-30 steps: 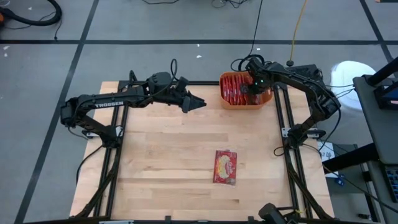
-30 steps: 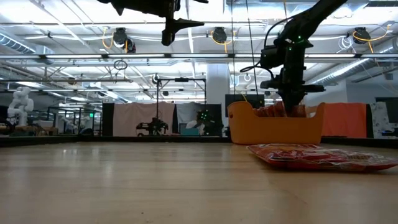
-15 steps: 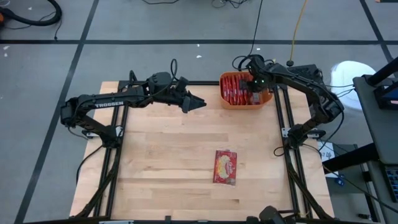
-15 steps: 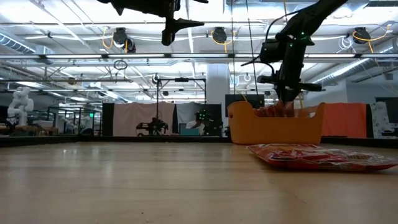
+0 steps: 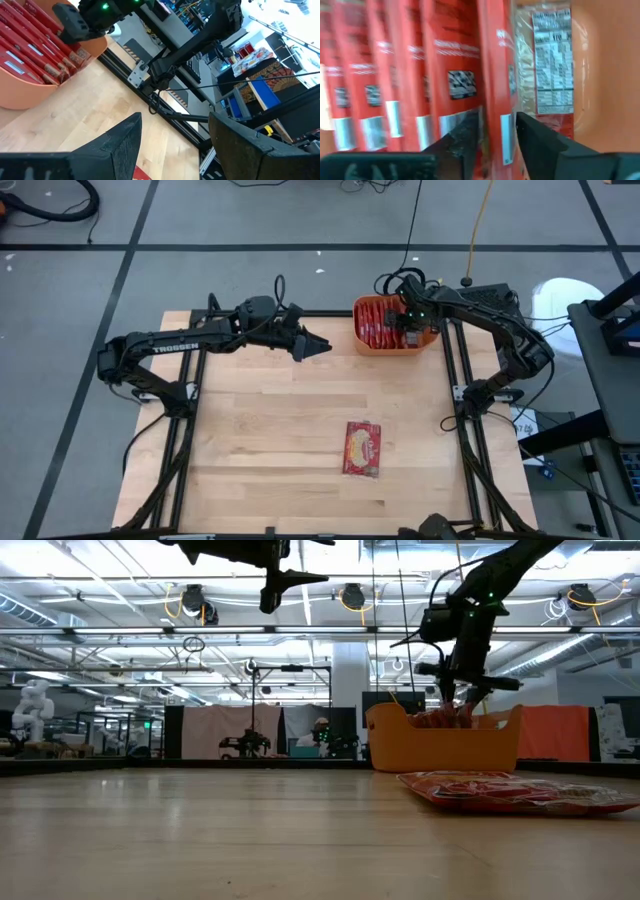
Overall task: Sort popcorn bags into baskets
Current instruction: Put the red popcorn bag into the orange bin
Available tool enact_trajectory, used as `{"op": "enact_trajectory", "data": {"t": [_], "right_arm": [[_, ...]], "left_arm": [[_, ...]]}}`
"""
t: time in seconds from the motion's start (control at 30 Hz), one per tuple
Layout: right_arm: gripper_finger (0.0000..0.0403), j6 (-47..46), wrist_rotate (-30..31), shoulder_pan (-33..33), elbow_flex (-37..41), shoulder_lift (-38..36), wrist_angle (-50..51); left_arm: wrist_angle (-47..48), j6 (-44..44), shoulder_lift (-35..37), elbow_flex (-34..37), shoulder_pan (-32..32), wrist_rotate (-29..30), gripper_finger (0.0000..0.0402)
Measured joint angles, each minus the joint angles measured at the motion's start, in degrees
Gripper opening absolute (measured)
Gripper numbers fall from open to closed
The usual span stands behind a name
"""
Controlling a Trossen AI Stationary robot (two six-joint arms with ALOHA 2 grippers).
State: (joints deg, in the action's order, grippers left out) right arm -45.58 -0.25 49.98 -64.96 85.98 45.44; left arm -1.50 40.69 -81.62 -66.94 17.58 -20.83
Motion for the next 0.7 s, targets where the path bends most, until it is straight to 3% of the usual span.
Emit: {"op": "enact_trajectory", "data": {"t": [0.33, 0.7], "right_arm": [[0.0166, 1.74, 0.15, 0.98, -0.01, -6.73, -4.42], [0.0113, 3.26, 0.1, 2.19, 3.1, -8.86, -5.59]], "left_arm": [[0.02, 0.41, 0.0, 0.02, -0.68, -0.01, 0.0232], [0.02, 0.08, 0.0, 0.02, -1.22, -0.01, 0.0232]]}}
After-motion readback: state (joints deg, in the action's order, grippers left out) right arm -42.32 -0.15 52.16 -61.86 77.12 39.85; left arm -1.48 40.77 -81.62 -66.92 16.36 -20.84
